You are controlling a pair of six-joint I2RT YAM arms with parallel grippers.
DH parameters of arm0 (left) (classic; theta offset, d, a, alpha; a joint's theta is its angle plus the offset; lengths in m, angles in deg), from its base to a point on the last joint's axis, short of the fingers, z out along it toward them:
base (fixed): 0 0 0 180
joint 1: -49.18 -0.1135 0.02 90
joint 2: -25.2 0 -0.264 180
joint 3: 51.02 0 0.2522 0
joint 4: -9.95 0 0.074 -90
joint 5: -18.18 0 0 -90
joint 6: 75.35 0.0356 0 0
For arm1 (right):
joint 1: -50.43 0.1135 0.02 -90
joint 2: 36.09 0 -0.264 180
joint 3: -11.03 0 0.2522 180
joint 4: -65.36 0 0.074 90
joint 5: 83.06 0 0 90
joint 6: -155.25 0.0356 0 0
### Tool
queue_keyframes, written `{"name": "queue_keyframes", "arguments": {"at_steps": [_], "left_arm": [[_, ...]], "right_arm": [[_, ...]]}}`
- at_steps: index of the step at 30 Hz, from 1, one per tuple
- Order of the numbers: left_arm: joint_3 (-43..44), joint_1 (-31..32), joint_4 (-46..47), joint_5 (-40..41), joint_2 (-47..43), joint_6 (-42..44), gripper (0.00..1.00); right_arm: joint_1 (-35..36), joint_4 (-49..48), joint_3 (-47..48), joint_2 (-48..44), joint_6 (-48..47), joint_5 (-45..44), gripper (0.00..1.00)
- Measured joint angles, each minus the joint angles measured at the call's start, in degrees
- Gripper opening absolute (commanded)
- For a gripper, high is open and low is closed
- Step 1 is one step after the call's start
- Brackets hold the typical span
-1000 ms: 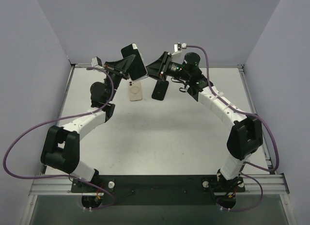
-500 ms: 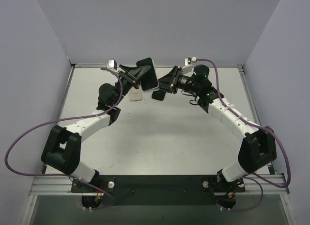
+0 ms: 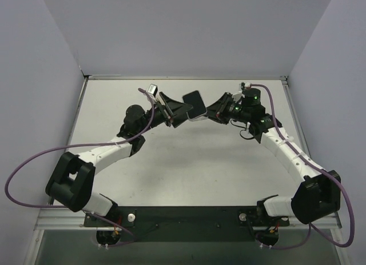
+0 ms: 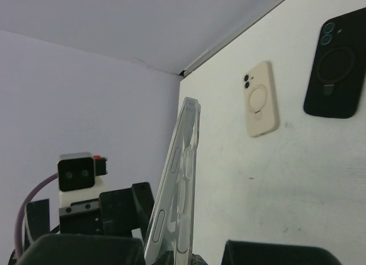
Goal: Take the phone out of the phone case
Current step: Remove the phone case from the phone.
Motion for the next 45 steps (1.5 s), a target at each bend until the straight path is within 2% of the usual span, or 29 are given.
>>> {"name": "queue_keyframes", "arguments": {"at_steps": [7, 11, 18, 23, 26, 35, 41, 45], "left_arm": [[-2.67, -2.73, -1.79, -1.86, -6.71, 2.73, 0.93], [-2.69, -5.27, -4.15, -2.16, -10.47, 4.98, 0.94], [-1.97, -6.45, -18.45, -1.84, -13.27, 12.24, 0.94], [-1.01, -6.21, -28.20, -1.44, -13.22, 16.48, 0.94], [-1.03, -5.68, -31.80, -1.05, -12.76, 18.29, 0.94], [-4.17, -3.52, -35.32, 1.40, -9.16, 23.04, 0.94], [-9.99, -1.53, -29.55, 1.51, -0.81, 22.53, 0.91], [-10.67, 0.13, -26.32, 1.29, 4.37, 22.27, 0.88]], "right_arm": [[-3.21, 10.23, 0.00, -2.62, -5.53, -8.44, 0.00], [-2.56, 17.59, 0.35, -2.62, -11.43, -15.61, 0.00], [5.11, 26.43, 0.74, -2.49, -22.53, -34.71, 0.00], [13.75, 26.56, 0.50, 0.74, -28.06, -47.58, 0.00], [18.05, 24.92, -0.83, 4.15, -30.58, -52.33, 0.00], [25.46, 19.54, -4.22, 12.52, -33.18, -55.43, 0.00], [25.35, 13.84, -4.85, 14.75, -32.44, -53.07, 0.00], [25.27, 11.30, -5.22, 14.99, -31.98, -51.74, 0.00]]}}
